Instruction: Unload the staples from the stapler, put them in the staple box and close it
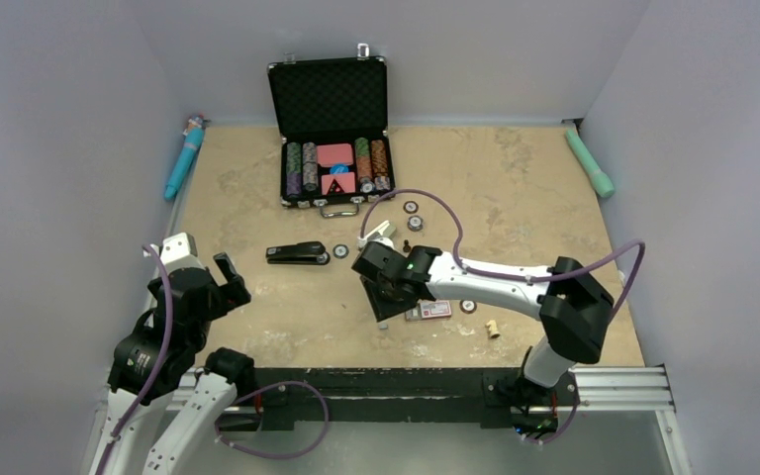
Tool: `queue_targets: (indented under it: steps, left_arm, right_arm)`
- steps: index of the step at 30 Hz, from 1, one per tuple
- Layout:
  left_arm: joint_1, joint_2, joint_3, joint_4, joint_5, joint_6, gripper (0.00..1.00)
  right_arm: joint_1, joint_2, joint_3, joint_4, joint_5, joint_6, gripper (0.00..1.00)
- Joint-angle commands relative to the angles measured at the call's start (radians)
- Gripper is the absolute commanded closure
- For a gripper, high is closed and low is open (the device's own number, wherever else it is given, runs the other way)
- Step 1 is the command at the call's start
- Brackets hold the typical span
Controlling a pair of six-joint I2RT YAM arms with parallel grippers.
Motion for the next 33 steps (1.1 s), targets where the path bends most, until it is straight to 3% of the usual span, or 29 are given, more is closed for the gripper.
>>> queue_targets:
  steps: [1, 33]
  left_arm:
    - [0.001, -0.004, 0.017, 0.004, -0.019, -0.014, 0.07]
    - [0.002, 0.0, 0.018, 0.004, -0.019, -0.013, 0.07]
  right_arm:
    - [0.003, 0.046, 0.045, -0.016, -0.013, 0.017, 0.58]
    - [0.003, 0.212, 0.043, 0.046, -0.039, 0.095, 0.6]
